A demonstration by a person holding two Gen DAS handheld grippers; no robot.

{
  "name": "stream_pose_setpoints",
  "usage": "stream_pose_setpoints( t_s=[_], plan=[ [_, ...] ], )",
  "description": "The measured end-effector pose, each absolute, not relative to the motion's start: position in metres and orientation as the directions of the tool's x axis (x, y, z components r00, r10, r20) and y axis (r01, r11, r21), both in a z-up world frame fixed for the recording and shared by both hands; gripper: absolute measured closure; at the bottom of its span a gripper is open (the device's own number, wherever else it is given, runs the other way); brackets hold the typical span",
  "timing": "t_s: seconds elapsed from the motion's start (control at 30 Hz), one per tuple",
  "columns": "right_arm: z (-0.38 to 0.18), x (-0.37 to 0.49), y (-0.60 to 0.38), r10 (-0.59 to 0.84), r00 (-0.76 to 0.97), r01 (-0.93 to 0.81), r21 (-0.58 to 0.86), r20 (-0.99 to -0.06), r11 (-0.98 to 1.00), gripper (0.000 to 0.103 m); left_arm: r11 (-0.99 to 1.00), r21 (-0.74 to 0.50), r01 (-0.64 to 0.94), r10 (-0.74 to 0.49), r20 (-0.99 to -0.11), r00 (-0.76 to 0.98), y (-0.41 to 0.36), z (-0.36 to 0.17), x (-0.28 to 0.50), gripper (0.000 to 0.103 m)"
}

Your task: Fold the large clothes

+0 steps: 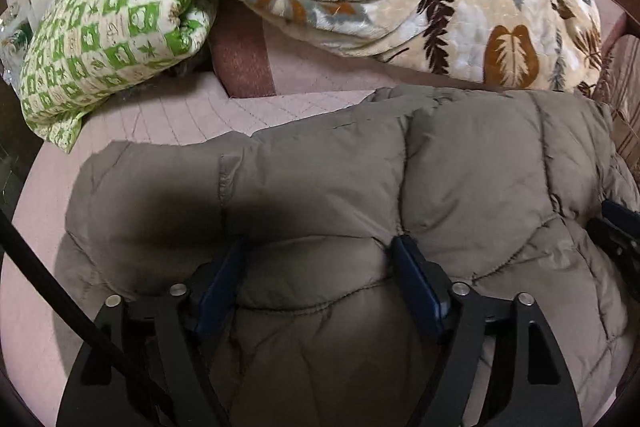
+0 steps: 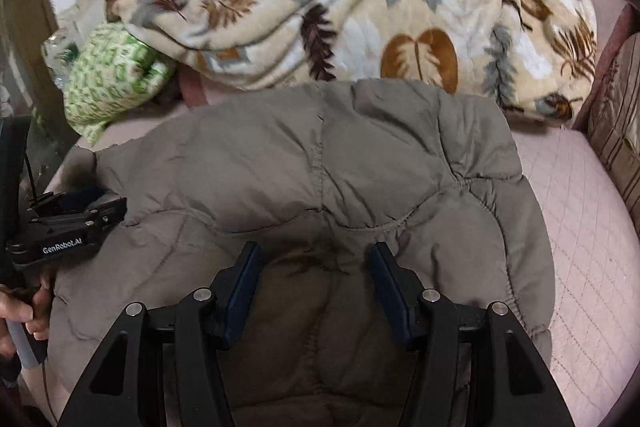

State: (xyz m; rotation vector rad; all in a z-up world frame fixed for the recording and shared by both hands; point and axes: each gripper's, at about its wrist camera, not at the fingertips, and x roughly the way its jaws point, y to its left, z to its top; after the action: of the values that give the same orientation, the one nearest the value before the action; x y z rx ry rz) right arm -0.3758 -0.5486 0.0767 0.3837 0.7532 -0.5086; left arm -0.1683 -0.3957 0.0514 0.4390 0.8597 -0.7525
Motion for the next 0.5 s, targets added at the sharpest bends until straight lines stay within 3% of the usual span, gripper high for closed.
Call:
stream_pose_setpoints(
  t_s=[0.23,0.37,0.5],
  plan=[
    [0.047,-0.368,-0.563,-0.272,0.604,0.574,0.172,-0.749,0.801,0.039,0.676,0.023,0.736,-0.422,-0.807,0.413,-0.404,0.031,-0.159,0.021],
    [0.052,-0.37,-0.561,-0.277,0.574,0.597,0.163,-0.77,0.786,0.039,0.697,0.045,0.716,-0.411,-0.793,0.449,-0.396,0.049,-0.169,0.024],
    [0.096,-0.413,-0.53,-0.295,0.688,0.573,0.248,-0.663,0.781,0.039,0.674,-0.043,0.737,-0.547,-0.7,0.459,-0.347,0.091,-0.209,0.025]
  ],
)
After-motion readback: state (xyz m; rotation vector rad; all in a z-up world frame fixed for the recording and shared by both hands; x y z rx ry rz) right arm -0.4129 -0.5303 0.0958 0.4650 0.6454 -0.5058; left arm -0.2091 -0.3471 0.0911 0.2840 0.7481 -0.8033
